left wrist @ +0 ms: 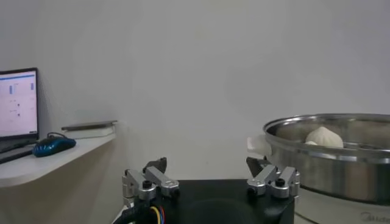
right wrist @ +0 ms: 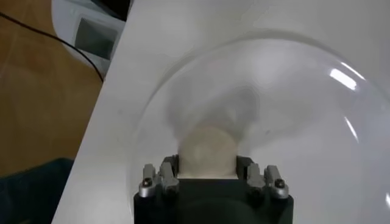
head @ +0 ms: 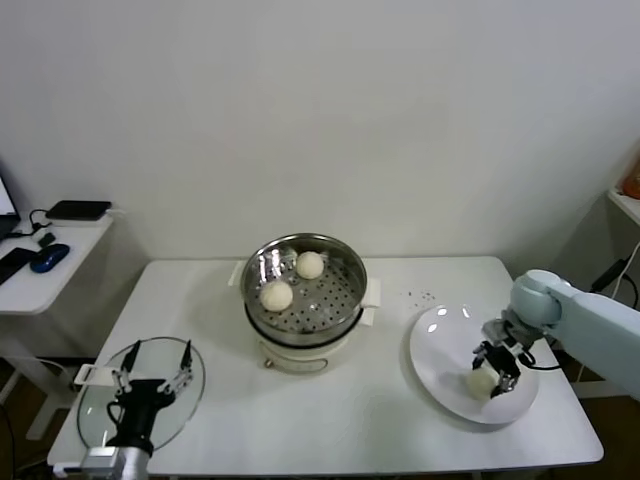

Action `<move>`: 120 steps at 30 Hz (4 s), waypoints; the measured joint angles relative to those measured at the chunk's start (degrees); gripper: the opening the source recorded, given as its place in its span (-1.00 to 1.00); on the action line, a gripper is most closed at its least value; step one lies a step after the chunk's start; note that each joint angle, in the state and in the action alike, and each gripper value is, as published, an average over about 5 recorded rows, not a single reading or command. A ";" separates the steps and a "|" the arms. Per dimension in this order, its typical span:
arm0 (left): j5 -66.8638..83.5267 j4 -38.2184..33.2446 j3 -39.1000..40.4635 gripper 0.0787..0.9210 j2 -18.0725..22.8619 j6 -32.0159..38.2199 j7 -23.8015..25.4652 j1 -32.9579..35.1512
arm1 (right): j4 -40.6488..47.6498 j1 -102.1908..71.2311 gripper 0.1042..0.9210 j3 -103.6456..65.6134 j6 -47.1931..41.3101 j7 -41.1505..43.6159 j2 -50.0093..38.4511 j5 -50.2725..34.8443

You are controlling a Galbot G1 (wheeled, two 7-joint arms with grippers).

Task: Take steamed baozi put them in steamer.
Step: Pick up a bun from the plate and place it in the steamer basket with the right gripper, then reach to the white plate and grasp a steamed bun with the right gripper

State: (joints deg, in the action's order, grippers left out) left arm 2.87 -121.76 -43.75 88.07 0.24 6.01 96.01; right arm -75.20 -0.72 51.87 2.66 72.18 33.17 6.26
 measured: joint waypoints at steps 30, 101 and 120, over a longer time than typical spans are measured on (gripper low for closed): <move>-0.69 -0.92 -0.18 0.77 0.27 -0.47 -0.10 0.29 | -14.42 30.45 0.24 5.96 18.12 2.75 15.55 9.17; -0.81 0.67 -0.02 0.77 0.04 -1.43 -0.13 -0.53 | -1.96 20.29 0.72 10.58 31.04 0.68 42.34 21.36; -0.83 0.16 0.09 0.77 -0.01 -1.44 -0.41 -0.54 | -2.46 25.80 0.76 9.02 31.48 2.52 39.42 14.60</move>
State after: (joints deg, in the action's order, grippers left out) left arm 2.04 -121.60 -43.65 88.06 -1.20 5.60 95.48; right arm -77.66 25.08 60.89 34.14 74.69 72.59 20.86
